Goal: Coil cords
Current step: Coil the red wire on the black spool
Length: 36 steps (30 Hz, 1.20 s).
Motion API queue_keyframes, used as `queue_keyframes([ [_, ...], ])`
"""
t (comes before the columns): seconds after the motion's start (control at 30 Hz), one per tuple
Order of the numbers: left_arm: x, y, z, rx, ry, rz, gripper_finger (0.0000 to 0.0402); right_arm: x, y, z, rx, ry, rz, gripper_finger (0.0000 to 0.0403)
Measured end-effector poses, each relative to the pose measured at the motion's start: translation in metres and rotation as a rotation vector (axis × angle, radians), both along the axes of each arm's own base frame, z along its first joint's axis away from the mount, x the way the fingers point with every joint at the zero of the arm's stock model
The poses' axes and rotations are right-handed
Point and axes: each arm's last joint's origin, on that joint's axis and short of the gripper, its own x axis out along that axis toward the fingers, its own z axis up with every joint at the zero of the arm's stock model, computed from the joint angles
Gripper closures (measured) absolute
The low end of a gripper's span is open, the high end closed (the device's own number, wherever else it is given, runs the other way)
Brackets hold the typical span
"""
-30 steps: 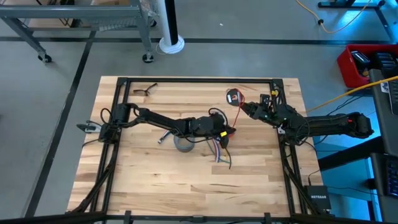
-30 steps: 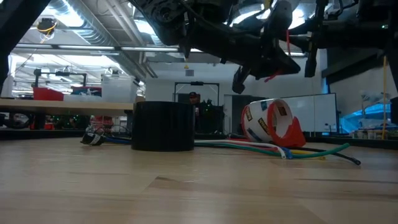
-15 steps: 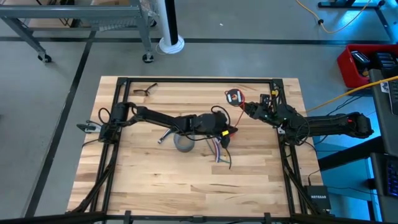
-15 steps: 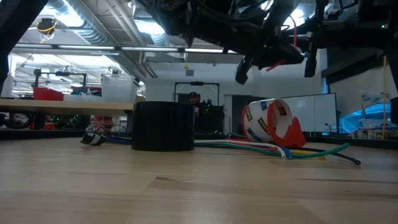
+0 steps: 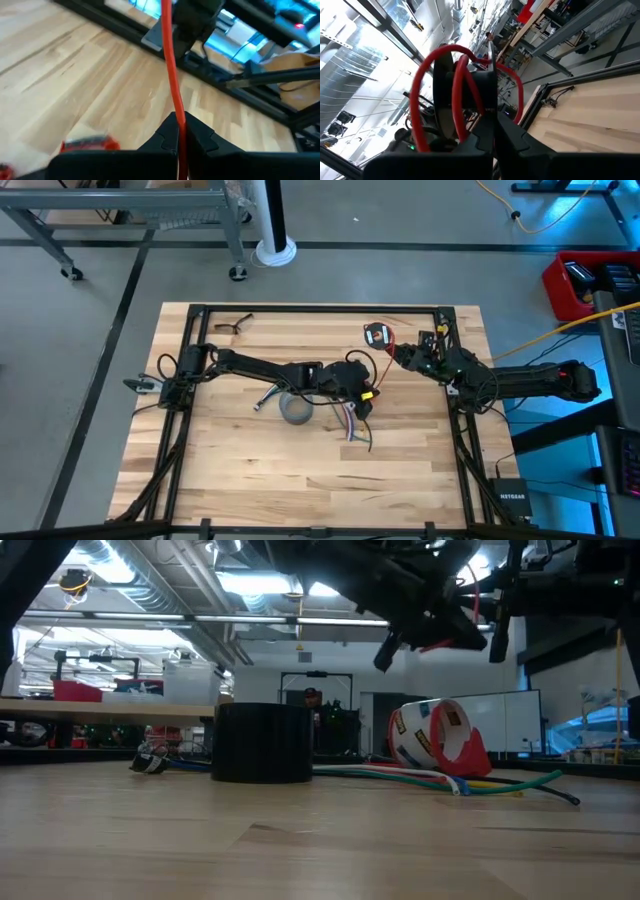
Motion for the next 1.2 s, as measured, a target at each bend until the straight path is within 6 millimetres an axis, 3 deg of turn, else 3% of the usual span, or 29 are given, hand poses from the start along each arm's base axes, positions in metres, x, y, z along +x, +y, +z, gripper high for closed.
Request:
queue_keyframes([
  [0.53, -0.004, 0.004, -0.007, -0.119, 0.082, 0.018, 0.0401, 0.000, 0.000, 0.000, 0.007, -0.001, 0.018, 0.0400],
  [1.2, -0.014, -0.006, -0.002, -0.070, 0.164, 0.074, 0.0401, 0.001, -0.001, -0.006, 0.001, 0.065, -0.033, 0.0400],
])
